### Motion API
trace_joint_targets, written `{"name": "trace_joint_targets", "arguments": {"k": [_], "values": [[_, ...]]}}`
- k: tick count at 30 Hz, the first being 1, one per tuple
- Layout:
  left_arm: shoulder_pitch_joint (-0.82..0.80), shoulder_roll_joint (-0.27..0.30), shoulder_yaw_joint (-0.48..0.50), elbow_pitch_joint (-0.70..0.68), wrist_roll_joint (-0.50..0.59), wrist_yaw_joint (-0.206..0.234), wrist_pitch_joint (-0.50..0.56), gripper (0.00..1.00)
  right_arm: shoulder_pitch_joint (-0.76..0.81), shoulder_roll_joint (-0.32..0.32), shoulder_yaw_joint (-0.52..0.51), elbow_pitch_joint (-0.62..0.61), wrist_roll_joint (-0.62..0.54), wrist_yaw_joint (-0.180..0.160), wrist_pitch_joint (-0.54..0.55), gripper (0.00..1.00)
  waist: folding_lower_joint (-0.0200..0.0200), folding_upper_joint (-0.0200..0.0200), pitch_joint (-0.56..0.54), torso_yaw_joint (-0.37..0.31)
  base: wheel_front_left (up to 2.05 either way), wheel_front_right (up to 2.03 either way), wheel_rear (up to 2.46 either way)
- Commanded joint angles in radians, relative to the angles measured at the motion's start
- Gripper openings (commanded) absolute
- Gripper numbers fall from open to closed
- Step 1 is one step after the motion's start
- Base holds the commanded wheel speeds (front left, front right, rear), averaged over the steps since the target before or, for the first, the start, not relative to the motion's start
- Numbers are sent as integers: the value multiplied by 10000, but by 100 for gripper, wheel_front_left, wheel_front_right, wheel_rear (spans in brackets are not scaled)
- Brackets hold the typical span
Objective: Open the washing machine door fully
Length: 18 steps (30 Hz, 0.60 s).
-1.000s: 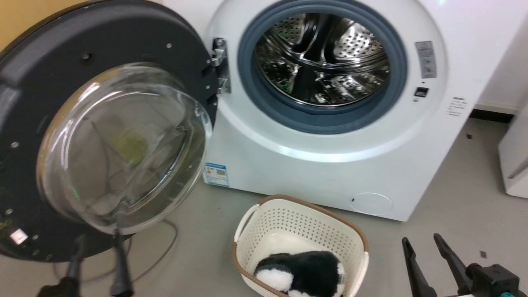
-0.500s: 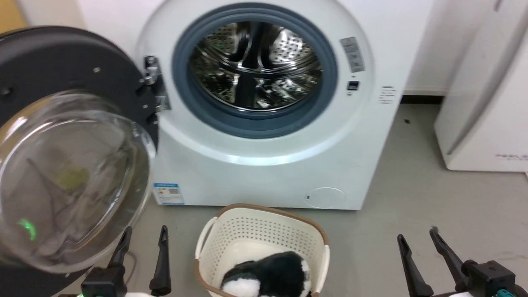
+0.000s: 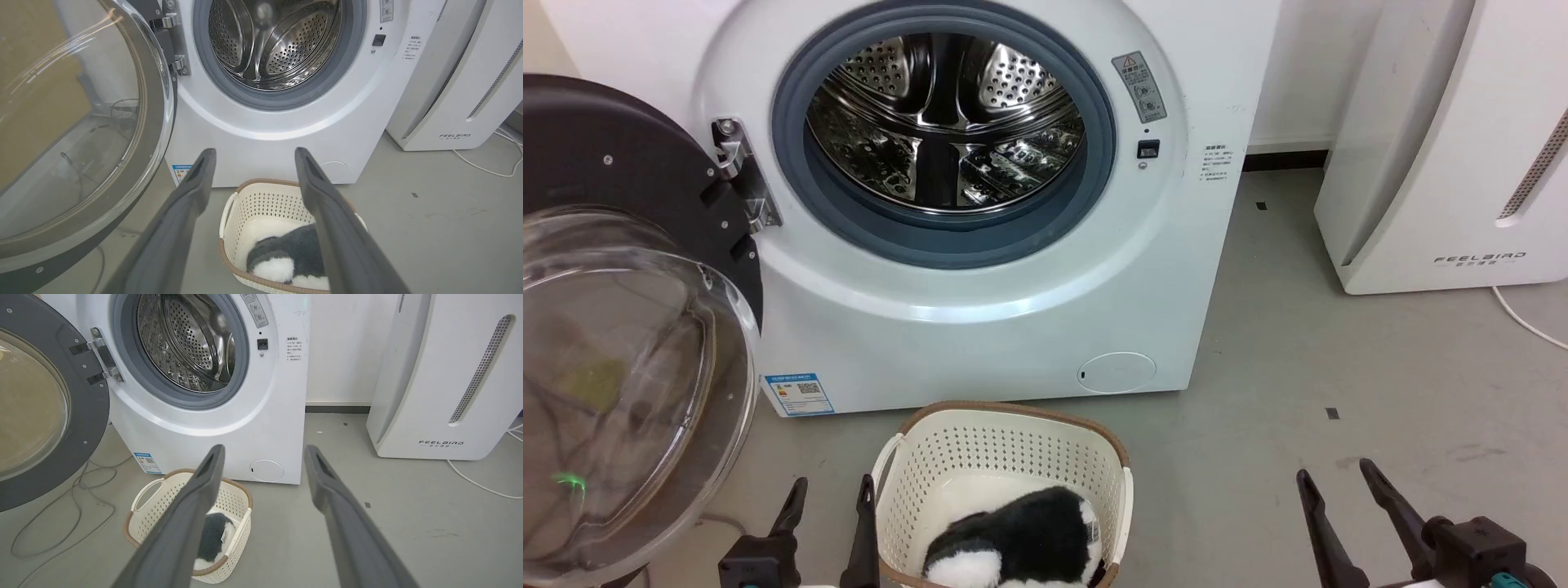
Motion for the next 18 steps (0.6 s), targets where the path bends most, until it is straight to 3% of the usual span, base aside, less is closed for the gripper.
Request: {"name": "trace_joint_targets", "arguments": {"k": [1, 2, 18], "values": [[-36, -4, -11, 46, -79, 44, -62, 100, -124, 32, 25, 13, 7, -7, -57, 100, 0, 0, 19, -4, 0, 0, 0], [-1, -22, -5, 43, -17, -5, -18, 0, 0, 0, 9, 7, -1, 0, 4, 0, 0, 0, 17, -6, 0, 0, 0], [-166, -132, 126, 80, 198, -146, 61, 0, -208, 2, -31, 167, -134, -1, -9, 0, 0, 0, 31, 77, 0, 0, 0]]}}
